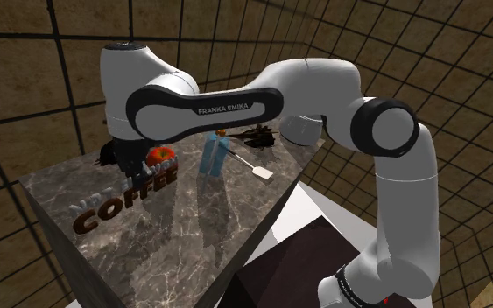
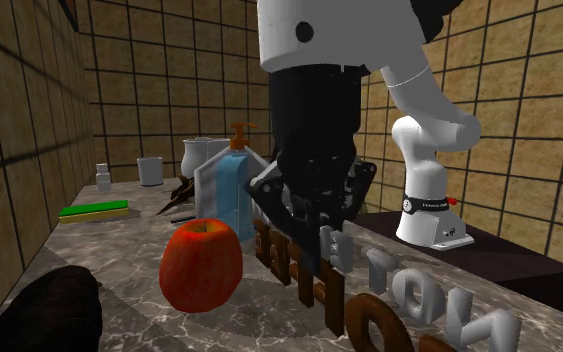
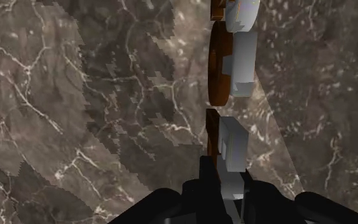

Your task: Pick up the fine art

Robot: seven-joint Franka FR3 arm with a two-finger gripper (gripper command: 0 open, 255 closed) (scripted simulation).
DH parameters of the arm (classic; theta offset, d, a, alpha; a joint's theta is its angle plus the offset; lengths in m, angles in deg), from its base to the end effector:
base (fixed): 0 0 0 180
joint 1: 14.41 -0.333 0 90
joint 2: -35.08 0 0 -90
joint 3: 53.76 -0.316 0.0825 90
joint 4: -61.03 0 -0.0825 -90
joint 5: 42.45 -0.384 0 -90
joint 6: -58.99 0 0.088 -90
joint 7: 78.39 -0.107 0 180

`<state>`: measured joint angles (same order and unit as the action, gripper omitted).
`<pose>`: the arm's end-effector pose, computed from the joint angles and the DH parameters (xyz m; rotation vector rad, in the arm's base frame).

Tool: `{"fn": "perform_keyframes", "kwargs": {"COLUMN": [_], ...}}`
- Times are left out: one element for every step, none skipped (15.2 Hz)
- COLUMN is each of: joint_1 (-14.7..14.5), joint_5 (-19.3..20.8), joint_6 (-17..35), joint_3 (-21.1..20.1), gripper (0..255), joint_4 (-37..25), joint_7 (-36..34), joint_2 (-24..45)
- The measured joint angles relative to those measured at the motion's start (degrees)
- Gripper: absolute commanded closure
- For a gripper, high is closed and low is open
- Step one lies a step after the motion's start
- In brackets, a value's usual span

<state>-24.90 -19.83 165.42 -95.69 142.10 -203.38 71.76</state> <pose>0.5238 0.4641 0.3902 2.5285 -1.8073 -0.0584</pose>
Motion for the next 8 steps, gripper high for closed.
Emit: {"fn": "perform_keyframes", "kwargs": {"joint_1": [-0.03,-0.13,-0.22,-0.28,-0.30,-0.41,-0.33,-0.44], "joint_5": [-0.18,-0.31,-0.41,-0.56,-0.66,-0.78,-0.95,-1.02], "joint_6": [-0.60,-1.29,-1.93,-2.60,-3.16,-4.08,-4.50,-4.99], "joint_3": [-0.13,-0.22,-0.28,-0.38,-0.43,-0.47,-0.60,-0.65], "gripper": [255,255,255,255,255,255,255,255], "joint_4": [-0.37,-0.99,-1.59,-2.12,-2.61,-3.56,-3.68,-4.15], "joint_7": [0.03,0.12,0.23,0.32,0.46,0.69,0.73,0.76], "joint_2": [-0.28,-0.41,-0.52,-0.71,-0.82,-0.87,-1.21,-1.27]}}
